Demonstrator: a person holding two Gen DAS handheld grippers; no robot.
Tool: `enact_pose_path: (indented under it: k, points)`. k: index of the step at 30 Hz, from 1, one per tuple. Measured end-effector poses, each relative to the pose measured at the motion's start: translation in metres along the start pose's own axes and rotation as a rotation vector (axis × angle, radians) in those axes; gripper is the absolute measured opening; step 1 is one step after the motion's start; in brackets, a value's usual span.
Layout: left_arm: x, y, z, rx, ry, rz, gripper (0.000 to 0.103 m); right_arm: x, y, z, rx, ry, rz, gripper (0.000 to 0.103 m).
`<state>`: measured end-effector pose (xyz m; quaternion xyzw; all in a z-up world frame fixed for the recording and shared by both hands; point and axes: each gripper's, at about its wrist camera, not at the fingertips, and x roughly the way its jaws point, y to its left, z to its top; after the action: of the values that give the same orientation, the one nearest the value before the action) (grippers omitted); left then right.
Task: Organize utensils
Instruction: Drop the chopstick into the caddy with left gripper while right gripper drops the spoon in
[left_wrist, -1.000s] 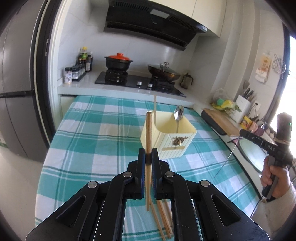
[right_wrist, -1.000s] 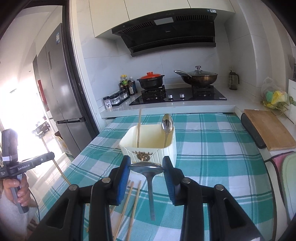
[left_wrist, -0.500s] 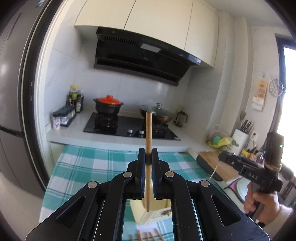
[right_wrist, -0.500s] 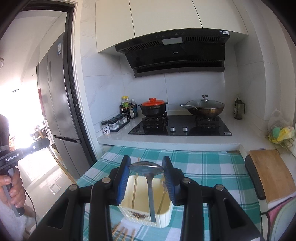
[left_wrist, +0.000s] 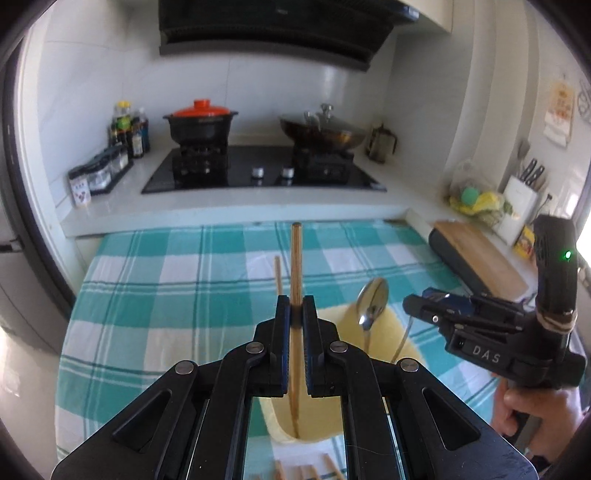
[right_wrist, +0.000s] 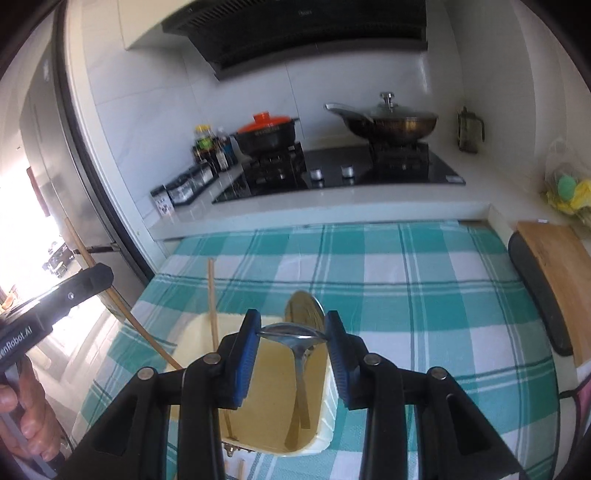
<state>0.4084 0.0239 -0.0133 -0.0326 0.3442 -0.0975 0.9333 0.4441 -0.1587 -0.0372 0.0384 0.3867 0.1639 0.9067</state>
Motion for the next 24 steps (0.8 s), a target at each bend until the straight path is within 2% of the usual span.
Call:
enact_pose_path:
  k: [3,6,8,10,11,12,14,16,19,24]
  points:
    - [0.024,-0.002,-0.009,0.020,0.078,0.023,0.004,0.021,0.000,-0.005,-0.012,0.058,-0.025,0.036]
    - [0.037,-0.005,-0.013,0.040,0.073,0.057,0.006,0.031,0.000,-0.007,-0.008,0.052,-0.047,0.037]
    - [0.046,0.000,-0.014,0.009,0.104,0.045,0.007,0.034,-0.003,-0.006,0.012,0.049,-0.033,0.037]
    - [0.045,0.009,-0.017,-0.052,0.126,0.024,0.014,0.027,-0.006,-0.007,0.039,0.040,-0.009,0.042]
    - [0.039,0.014,-0.021,-0.076,0.123,0.021,0.032,0.019,-0.008,-0.009,0.050,0.030,0.003,0.046]
    - [0.030,0.019,-0.026,-0.091,0.112,0.023,0.057,0.010,-0.009,-0.013,0.056,0.020,0.017,0.049]
    - [0.007,0.027,-0.042,-0.095,0.075,0.036,0.073,-0.012,-0.010,-0.026,0.041,0.011,0.035,0.051]
    - [-0.015,0.034,-0.066,-0.069,0.088,0.035,0.073,-0.032,-0.012,-0.048,0.008,0.014,0.022,0.055]
    - [-0.042,0.047,-0.120,-0.033,0.141,0.027,0.078,-0.057,-0.015,-0.100,-0.045,0.042,-0.031,0.056]
    - [-0.063,0.065,-0.213,-0.036,0.227,0.127,0.081,-0.075,-0.023,-0.204,-0.048,0.122,-0.130,0.056]
